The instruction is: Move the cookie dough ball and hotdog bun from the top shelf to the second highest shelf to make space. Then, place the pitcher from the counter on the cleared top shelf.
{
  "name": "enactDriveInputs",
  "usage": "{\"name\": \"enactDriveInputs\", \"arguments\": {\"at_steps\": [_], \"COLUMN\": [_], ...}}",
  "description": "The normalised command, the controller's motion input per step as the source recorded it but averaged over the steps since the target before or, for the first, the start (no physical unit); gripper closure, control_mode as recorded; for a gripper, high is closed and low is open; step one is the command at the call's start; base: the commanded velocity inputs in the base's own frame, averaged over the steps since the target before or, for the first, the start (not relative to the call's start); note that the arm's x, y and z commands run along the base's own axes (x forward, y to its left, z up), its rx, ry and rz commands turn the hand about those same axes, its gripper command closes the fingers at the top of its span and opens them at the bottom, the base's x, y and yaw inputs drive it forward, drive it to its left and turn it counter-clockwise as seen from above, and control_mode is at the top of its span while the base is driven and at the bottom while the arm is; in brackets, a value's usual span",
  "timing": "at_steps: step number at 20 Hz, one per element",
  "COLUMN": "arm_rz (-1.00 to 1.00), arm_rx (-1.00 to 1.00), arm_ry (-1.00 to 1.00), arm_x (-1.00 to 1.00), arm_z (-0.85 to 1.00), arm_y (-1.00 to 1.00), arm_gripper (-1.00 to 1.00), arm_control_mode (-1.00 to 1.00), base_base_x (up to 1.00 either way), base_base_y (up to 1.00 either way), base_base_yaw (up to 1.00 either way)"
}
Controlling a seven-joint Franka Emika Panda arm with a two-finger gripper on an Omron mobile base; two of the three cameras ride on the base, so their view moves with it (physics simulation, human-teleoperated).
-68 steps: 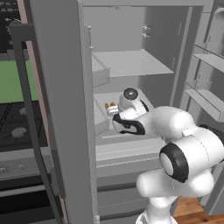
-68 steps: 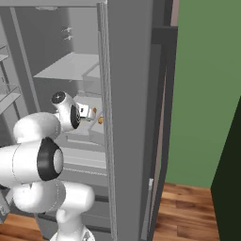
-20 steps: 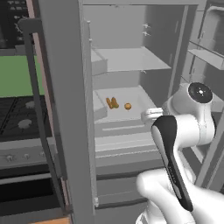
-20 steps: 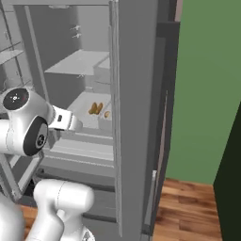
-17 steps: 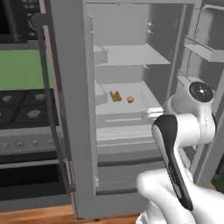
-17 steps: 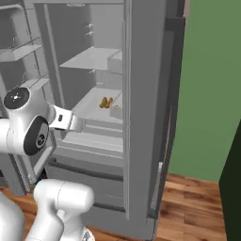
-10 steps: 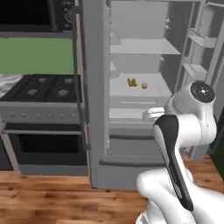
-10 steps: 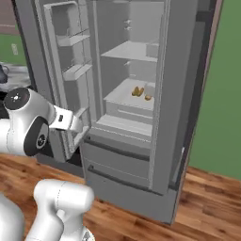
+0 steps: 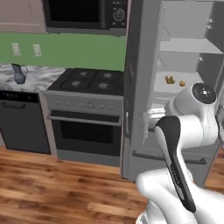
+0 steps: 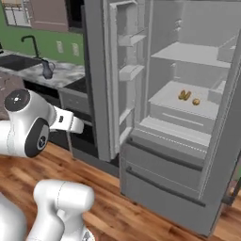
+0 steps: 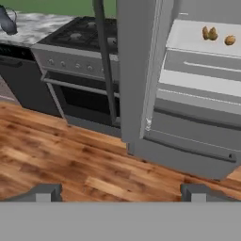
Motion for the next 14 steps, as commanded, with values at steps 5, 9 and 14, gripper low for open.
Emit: {"name": "enactDriveInputs", "arguments": {"at_steps": [5, 9, 14], "arm_rz": [0.0, 0.0, 0.0], "arm_rx": [0.0, 0.0, 0.0], "arm_ry": [0.0, 0.0, 0.0], "arm_x": [0.0, 0.0, 0.0], "arm_z": [0.0, 0.0, 0.0], "arm_y": [0.0, 0.0, 0.0], "arm_gripper": [-1.0, -1.0, -1.0], "arm_control_mode": [1.0, 1.0, 1.0], "base_base_x": [0.47, 0.8, 0.98], "base_base_y": [1.0, 1.0, 0.89], "base_base_yaw": [0.15, 0.1, 0.04]}}
